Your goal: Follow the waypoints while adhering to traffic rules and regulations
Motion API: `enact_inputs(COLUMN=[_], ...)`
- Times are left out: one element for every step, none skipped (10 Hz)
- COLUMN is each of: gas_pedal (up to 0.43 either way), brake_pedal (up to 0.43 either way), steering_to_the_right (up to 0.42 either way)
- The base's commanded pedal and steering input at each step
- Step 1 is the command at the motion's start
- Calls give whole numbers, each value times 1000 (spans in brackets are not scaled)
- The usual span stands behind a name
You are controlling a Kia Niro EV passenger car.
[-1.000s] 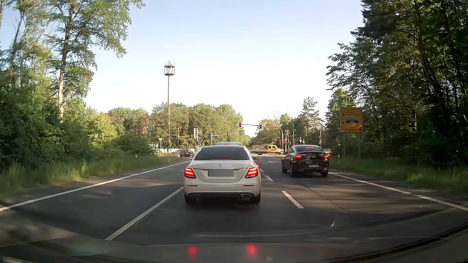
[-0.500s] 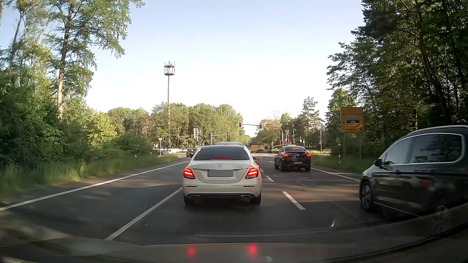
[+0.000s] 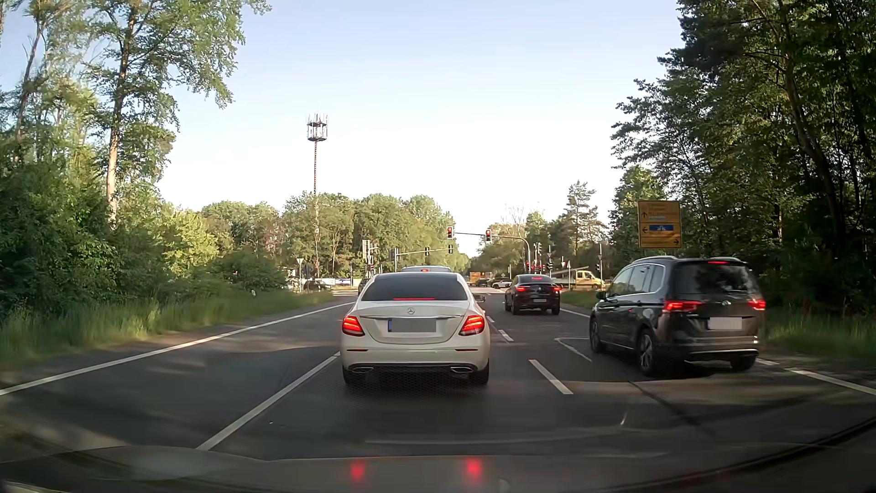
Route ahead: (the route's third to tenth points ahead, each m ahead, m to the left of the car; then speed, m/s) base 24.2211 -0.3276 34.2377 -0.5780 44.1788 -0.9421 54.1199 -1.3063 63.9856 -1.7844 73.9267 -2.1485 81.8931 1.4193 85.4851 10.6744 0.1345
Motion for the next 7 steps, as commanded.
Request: enact_inputs(gas_pedal=[0,0,0,0,0,0,0], brake_pedal=[0,0,0,0,0,0,0], steering_to_the_right=[-4,-4,-4,-4,-4,-5,-5])
